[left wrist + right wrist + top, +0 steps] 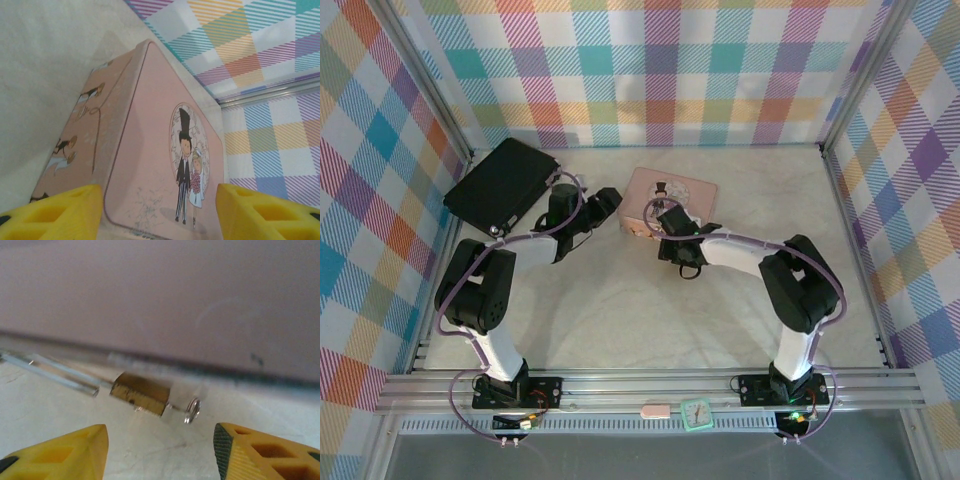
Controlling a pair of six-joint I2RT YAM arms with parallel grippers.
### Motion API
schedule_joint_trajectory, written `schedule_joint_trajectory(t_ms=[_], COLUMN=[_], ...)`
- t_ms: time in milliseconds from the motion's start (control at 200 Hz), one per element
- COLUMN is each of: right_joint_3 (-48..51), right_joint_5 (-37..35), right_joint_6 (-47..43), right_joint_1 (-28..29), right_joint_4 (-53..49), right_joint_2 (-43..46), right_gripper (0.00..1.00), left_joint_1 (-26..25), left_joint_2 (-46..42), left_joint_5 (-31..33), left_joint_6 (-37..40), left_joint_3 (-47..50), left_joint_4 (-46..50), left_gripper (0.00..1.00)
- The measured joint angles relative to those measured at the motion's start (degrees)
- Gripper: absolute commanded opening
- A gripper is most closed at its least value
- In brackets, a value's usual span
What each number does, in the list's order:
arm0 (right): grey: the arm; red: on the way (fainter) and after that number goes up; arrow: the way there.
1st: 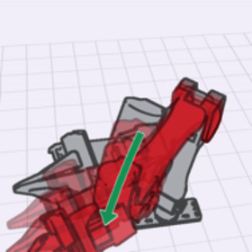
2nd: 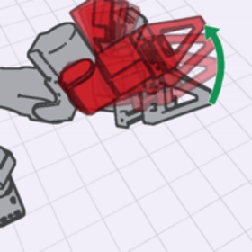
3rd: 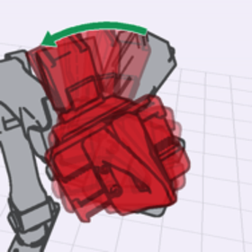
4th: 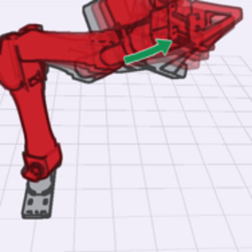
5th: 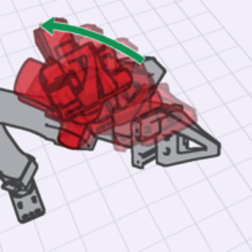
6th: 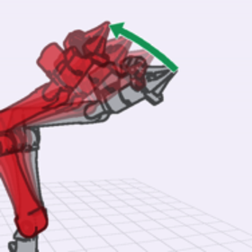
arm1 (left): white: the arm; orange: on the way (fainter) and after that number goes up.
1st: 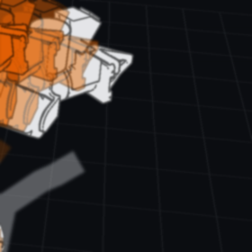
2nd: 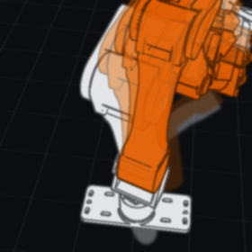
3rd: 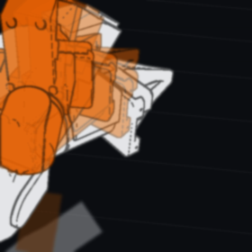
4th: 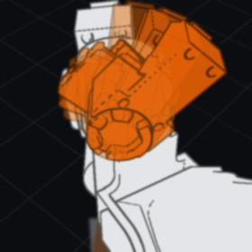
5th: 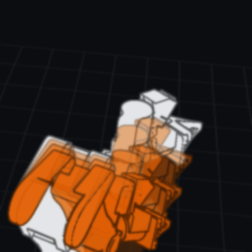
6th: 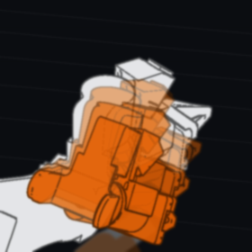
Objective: Unlock the padlock with the key
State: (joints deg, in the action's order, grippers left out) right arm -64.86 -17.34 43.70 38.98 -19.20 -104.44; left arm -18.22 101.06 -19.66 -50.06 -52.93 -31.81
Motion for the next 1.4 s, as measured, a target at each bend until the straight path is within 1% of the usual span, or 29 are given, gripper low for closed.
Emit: schedule_joint_trajectory(t_ms=[115,270,725,825,905,1010,1100,1165,1320,1400], right_joint_3=[-0.76,-0.98,-3.04,-3.39,-3.63,-3.61,-3.06,-2.54,-2.32,-2.32], right_joint_5=[-3.5,-6.21,-9.9,-10.73,-11.54,-12.07,-12.22,-12.39,-13.29,-13.46], right_joint_6=[0.74,1.07,1.9,1.57,0.46,-1.68,-4.5,-6.78,-11.3,-12.63], right_joint_1=[0.66,1.29,1.62,1.62,1.86,1.88,1.88,1.88,1.79,1.53], right_joint_4=[-0.42,0.13,1.95,2.82,3.74,6.08,9.64,11.96,15.52,17.03], right_joint_2=[-1.6,-2.78,-6.14,-7.06,-7.56,-8.04,-8.24,-8.24,-8.35,-8.52], right_gripper=[0.54,0.54,0.54,0.52,0.48,0.48,0.48,0.51,0.53,0.47], left_joint_1=[0.0,0.02,1.22,1.6,1.86,2.36,2.97,3.34,3.69,3.69], left_joint_2=[1.33,2.73,2.78,2.82,3.1,3.91,4.57,5.42,9.14,10.51], left_joint_5=[-0.9,-1.99,-3.5,-3.72,-3.98,-4.79,-5.4,-5.9,-7.56,-8.35], left_joint_6=[-2.23,-4.5,-7.41,-7.8,-8.28,-8.9,-9.07,-9.07,-9.29,-9.97], left_joint_3=[1.86,2.97,4.11,4.28,4.35,4.35,4.22,3.41,-1.14,-2.51], left_joint_4=[-2.89,-4.9,-9.33,-10.16,-11.06,-11.98,-12.22,-12.26,-13.4,-14.62], left_gripper=[0.61,0.61,0.61,0.61,0.61,0.61,0.61,0.61,0.6,0.6])
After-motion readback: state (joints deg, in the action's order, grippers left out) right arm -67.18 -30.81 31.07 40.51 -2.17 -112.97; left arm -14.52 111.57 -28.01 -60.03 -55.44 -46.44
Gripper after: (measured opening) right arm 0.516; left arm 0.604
